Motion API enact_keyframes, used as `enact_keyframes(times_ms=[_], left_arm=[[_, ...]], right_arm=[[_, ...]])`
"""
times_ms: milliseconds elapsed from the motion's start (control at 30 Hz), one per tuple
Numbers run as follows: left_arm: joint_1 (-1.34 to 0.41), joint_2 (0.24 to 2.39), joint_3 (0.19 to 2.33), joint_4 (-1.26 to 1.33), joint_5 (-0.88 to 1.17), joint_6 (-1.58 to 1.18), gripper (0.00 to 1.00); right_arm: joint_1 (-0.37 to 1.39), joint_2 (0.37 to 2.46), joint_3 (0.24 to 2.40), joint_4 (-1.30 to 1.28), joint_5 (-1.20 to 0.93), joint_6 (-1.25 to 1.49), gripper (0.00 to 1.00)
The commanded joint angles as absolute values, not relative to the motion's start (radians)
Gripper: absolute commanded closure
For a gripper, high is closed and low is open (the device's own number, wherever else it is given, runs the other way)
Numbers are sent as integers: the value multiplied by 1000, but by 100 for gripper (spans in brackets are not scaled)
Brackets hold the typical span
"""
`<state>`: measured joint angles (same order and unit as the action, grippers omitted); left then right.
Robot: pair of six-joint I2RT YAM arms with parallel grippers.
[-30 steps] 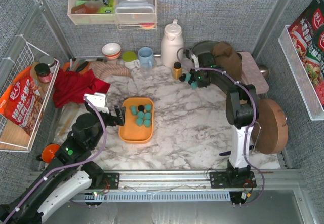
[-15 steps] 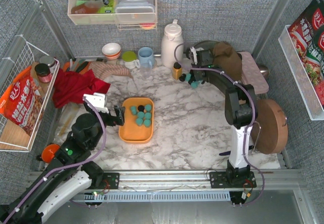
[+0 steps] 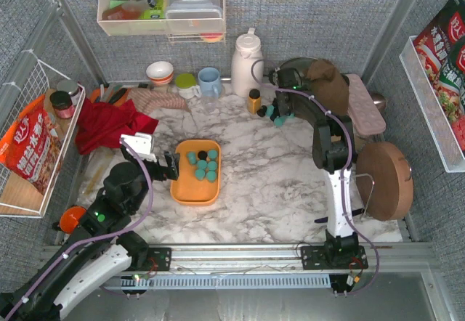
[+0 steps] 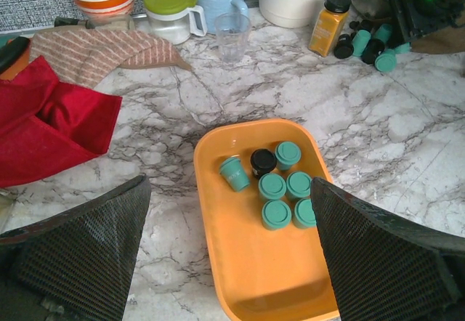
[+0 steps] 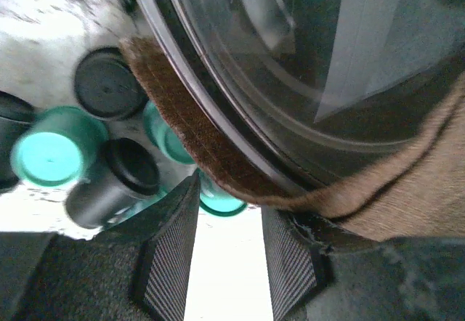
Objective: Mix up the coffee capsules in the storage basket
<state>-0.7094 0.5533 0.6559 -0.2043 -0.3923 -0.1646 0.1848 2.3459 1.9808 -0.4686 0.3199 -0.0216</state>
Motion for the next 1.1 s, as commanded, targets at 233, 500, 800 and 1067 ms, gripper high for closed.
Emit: enact_keyframes(times_ms=[233,500,800,1067], left_arm=[[-706,551,657,-192,-376,-161,1],[-705,530,655,-191,-377,-163,1],[-704,526,656,-194,-374,-165,1],[-704,514,653,-194,-382,-165,1]], right_arm=[[129,2221,1784,-451,263,45,57],[159,1977,1514,-398,82,53,61],[172,1889,1457,-372,240,81,58],[107,2031,1605,-347,341,180,57]])
